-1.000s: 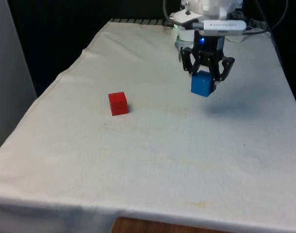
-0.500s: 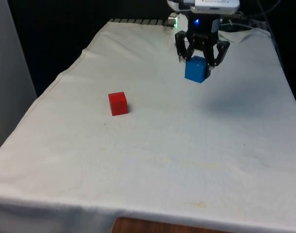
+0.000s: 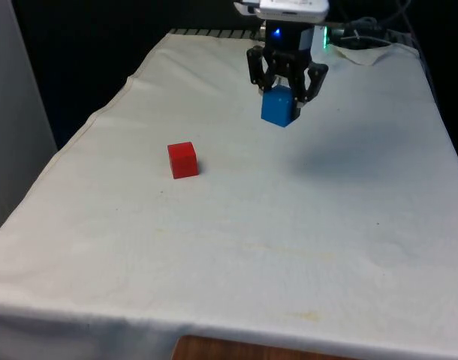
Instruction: Stack the two cubes.
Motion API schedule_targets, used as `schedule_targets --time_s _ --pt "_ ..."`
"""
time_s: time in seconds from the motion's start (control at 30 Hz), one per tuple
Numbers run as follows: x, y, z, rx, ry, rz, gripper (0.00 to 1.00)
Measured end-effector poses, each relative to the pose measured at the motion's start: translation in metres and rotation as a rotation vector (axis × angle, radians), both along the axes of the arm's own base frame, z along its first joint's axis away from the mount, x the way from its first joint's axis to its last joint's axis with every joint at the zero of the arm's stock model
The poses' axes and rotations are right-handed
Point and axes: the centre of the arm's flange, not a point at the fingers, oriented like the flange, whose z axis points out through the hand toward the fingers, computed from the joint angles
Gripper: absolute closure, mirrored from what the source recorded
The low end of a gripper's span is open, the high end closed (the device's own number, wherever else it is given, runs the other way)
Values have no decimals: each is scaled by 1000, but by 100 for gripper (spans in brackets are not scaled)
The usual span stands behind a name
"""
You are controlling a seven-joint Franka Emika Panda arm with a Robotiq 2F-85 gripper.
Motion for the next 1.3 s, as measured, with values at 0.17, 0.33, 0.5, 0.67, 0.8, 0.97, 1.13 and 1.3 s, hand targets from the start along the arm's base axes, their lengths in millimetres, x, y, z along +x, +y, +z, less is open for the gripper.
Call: schedule_targets --time_s 0.17,0.33,0.5,0.67,0.8,0.97,1.13,1.3 --pt "0 -13 0 -6 1 -6 97" --pt "-1 -33 -1 -13 5 -15 97" --pt "-1 -49 -4 -12 9 -20 97" --pt "-2 -60 -8 -2 9 -23 97" --pt "-2 -75 -13 14 7 -26 97" --pt "-3 -84 -16 27 6 -26 97" --pt "-4 -100 -21 46 4 -33 97" --pt "-6 -113 -24 59 5 -42 97"
